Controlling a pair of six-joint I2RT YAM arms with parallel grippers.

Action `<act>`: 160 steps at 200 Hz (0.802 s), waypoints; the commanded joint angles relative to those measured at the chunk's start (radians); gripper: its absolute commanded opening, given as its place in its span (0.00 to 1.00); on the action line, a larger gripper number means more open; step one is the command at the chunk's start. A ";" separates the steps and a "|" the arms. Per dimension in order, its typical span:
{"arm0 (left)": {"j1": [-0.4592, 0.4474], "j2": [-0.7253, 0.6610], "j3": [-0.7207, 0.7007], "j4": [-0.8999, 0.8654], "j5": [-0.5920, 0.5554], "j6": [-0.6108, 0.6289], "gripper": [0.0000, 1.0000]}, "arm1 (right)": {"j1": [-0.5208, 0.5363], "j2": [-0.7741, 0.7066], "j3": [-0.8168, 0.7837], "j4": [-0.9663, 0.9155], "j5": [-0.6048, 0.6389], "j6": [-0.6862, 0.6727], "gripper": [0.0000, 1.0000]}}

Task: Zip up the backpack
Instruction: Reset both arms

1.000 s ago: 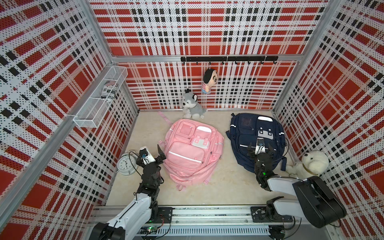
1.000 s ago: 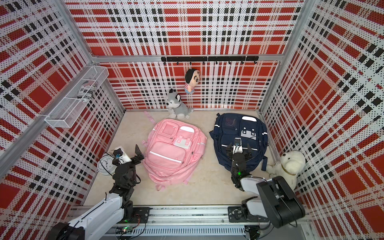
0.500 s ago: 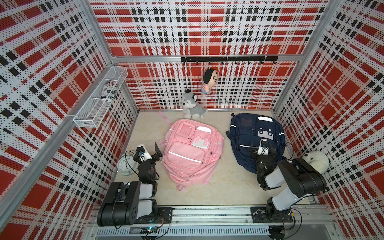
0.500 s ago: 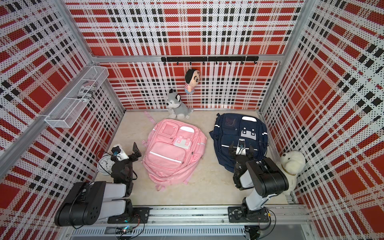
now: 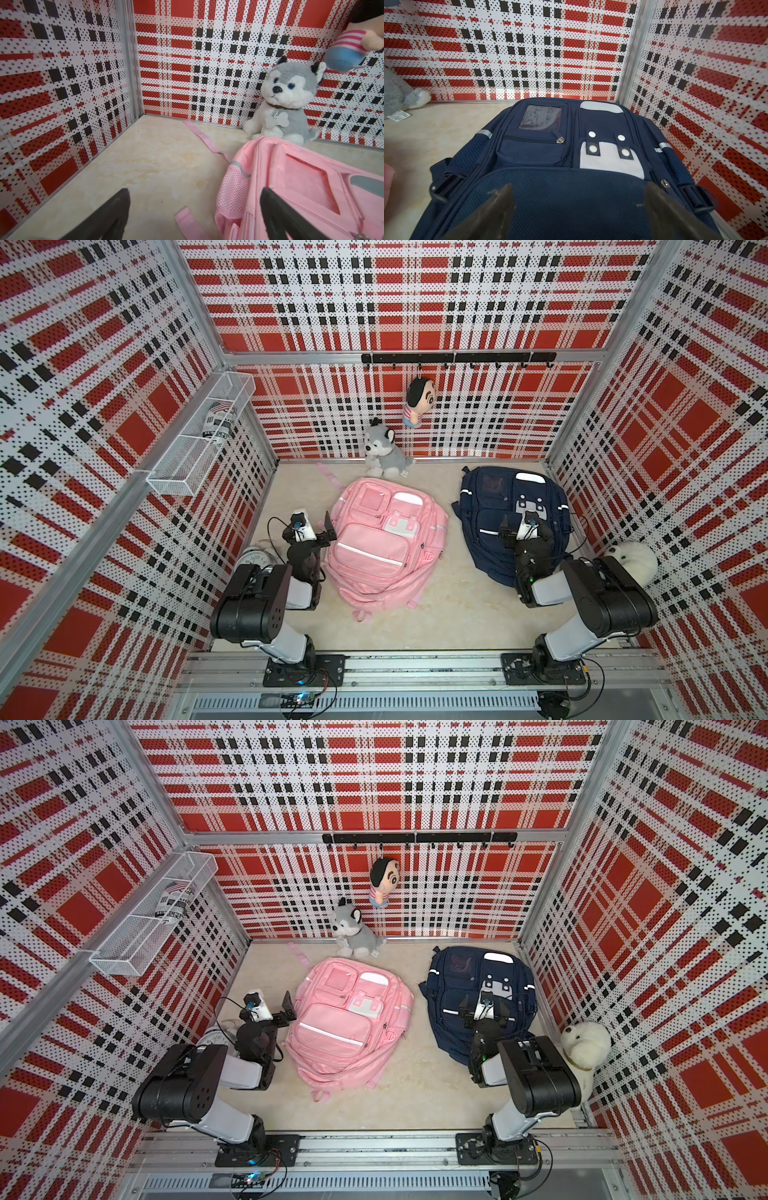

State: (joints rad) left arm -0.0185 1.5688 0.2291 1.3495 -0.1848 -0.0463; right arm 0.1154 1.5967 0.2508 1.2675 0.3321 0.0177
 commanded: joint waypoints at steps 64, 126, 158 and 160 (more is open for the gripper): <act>-0.002 -0.006 -0.001 -0.010 -0.016 0.014 0.98 | -0.006 -0.017 0.003 -0.019 -0.013 0.014 1.00; -0.002 -0.006 0.000 -0.010 -0.016 0.016 0.98 | -0.006 -0.016 0.003 -0.020 -0.017 0.011 1.00; -0.002 -0.006 0.000 -0.010 -0.015 0.016 0.98 | -0.006 -0.016 -0.001 -0.016 -0.016 0.011 1.00; -0.002 -0.006 0.001 -0.010 -0.016 0.015 0.98 | -0.006 -0.018 -0.001 -0.015 -0.016 0.011 1.00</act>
State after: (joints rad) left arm -0.0185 1.5688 0.2291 1.3445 -0.1921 -0.0429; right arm 0.1154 1.5967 0.2508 1.2522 0.3206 0.0204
